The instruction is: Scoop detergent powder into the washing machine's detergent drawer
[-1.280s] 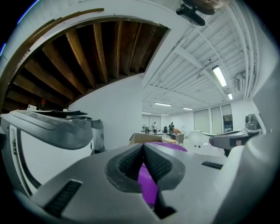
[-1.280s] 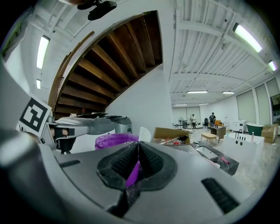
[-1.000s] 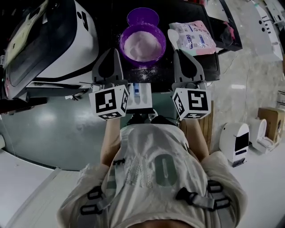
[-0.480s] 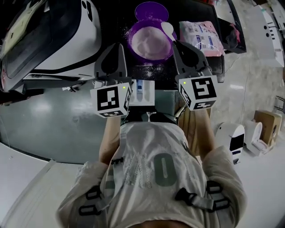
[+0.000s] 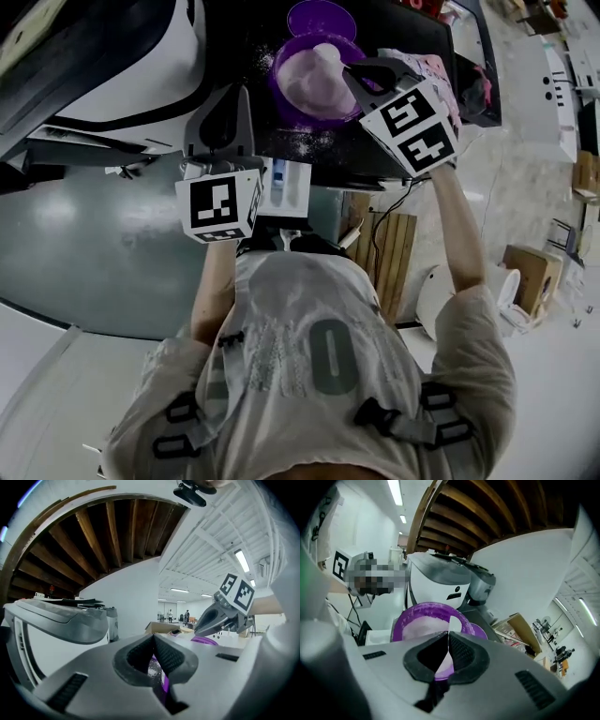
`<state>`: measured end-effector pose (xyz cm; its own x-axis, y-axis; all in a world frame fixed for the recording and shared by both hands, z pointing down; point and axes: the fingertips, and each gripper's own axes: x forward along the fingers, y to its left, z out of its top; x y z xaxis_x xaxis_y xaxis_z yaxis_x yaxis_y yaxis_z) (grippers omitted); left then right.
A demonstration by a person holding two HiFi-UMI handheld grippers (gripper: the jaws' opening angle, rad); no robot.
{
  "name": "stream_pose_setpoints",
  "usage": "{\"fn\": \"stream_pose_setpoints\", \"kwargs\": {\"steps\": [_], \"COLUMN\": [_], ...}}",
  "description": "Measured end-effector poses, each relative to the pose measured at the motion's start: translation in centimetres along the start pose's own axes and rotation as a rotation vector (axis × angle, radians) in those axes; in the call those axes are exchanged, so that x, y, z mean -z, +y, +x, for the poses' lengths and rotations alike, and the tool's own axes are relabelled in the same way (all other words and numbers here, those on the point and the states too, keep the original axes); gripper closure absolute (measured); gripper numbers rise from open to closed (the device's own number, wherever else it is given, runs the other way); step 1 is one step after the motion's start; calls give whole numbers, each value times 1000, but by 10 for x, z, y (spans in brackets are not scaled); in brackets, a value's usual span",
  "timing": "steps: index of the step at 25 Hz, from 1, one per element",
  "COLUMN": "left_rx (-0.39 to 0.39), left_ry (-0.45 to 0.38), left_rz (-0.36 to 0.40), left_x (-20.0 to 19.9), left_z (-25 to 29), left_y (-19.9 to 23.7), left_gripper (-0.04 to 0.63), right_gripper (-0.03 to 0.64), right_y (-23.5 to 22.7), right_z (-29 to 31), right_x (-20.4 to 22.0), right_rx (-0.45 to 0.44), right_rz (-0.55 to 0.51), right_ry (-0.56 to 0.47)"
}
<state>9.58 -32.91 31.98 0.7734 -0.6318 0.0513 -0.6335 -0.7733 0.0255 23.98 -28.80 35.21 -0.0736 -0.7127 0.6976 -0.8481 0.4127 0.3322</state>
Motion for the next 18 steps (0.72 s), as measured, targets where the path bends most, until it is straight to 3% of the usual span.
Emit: {"fn": "stream_pose_setpoints", "kwargs": {"steps": [8,18], "left_rx": [-60,-99], "left_ry": [2,17], "left_rz": [-26,-49], "left_x": [8,20], "left_z": [-14,-26], "left_y": [20,31], "left_gripper": [575,575], "right_gripper": [606,606], "right_y": [19,46], "right_z": [38,35], "right_x": [13,17], "right_rx": [-119,-254], "right_rz": [-129,-133], "right_ry": [208,268]}}
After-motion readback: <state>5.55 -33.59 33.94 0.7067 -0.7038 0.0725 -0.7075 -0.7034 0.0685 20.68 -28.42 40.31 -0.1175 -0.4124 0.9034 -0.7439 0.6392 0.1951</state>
